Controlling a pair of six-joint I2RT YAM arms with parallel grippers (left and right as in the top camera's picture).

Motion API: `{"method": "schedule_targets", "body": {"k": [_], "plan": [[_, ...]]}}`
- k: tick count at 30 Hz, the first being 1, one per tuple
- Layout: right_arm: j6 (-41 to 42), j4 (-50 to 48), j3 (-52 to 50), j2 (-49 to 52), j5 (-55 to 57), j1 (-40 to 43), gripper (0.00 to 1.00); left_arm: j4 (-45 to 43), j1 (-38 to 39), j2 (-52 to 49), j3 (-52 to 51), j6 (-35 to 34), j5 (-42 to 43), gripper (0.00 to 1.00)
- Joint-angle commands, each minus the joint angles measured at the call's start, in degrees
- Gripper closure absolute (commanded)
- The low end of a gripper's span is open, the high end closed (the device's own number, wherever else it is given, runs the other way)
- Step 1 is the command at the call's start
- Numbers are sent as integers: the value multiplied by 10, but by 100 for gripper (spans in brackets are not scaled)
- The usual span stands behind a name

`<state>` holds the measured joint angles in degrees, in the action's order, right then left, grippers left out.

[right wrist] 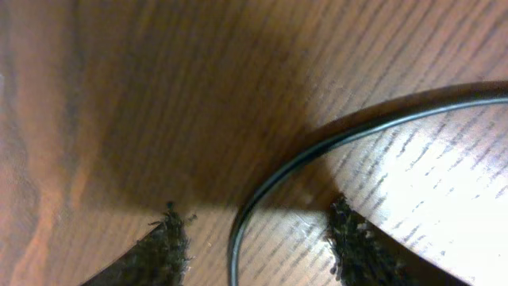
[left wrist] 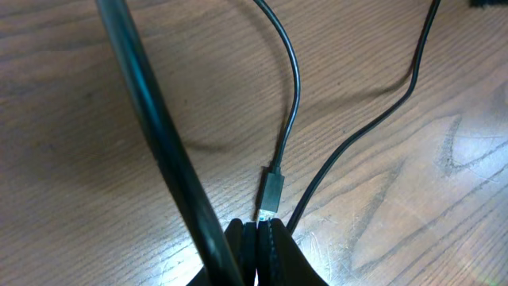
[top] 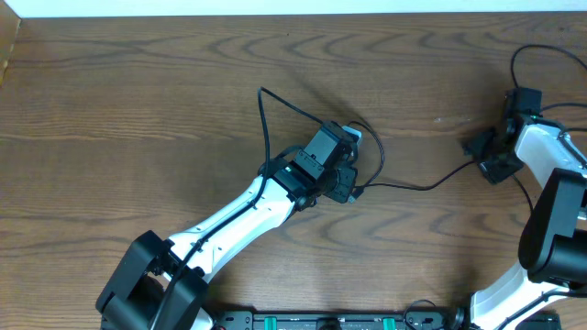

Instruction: Untangle cables

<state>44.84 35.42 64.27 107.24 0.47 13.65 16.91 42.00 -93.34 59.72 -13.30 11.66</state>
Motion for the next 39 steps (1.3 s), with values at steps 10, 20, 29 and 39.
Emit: {"method": "schedule_targets", "body": {"k": [10,20,29,39], "plan": [[3,-90,-71,12,9,-82,99,2,-2,-3,5,1,38,92],[-118,-125,-71,16,-75,-109,99,11,-2,-3,5,2,37,57],[-206,-125,-71,16,-138,-116,99,26,-2,-3,5,2,26,12],[-338,-101,-71,16,-282,-141,99,31,-22,0,5,0,-48,7]]}}
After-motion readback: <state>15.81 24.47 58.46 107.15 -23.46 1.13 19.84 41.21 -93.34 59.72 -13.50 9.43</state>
